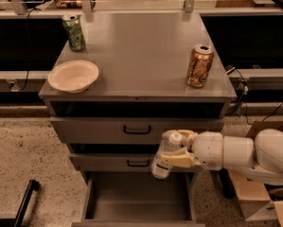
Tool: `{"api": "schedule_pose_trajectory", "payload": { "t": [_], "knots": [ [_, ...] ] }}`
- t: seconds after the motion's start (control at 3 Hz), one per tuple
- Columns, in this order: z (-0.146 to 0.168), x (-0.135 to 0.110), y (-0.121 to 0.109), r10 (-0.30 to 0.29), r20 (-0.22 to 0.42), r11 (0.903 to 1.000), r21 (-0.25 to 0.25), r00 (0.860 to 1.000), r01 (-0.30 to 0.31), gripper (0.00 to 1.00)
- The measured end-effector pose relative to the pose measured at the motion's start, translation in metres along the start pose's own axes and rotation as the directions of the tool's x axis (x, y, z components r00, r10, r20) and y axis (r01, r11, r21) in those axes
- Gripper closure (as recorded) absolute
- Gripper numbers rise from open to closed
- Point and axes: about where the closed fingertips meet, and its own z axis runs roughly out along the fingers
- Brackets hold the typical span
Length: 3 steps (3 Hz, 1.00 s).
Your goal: Place blue plastic bottle into bottom drawer
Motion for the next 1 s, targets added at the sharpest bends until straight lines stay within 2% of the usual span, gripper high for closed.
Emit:
{"api": "schedule_pose_trajectory", "payload": {
  "t": [0.33, 0.67, 1.0],
  "knots": [
    [-0.002, 0.005, 0.001, -0.006, -0.009, 1.0, 0.002, 1.0, 0.006, 1.0],
    [0.008, 0.022, -0.004, -0.014, -0.061, 0.9999, 0.0, 0.998, 0.014, 1.0],
    [0.013, 0.06, -0.014, -0.032, -0.113, 0.9993, 0.017, 0.993, 0.034, 1.0]
  ]
}}
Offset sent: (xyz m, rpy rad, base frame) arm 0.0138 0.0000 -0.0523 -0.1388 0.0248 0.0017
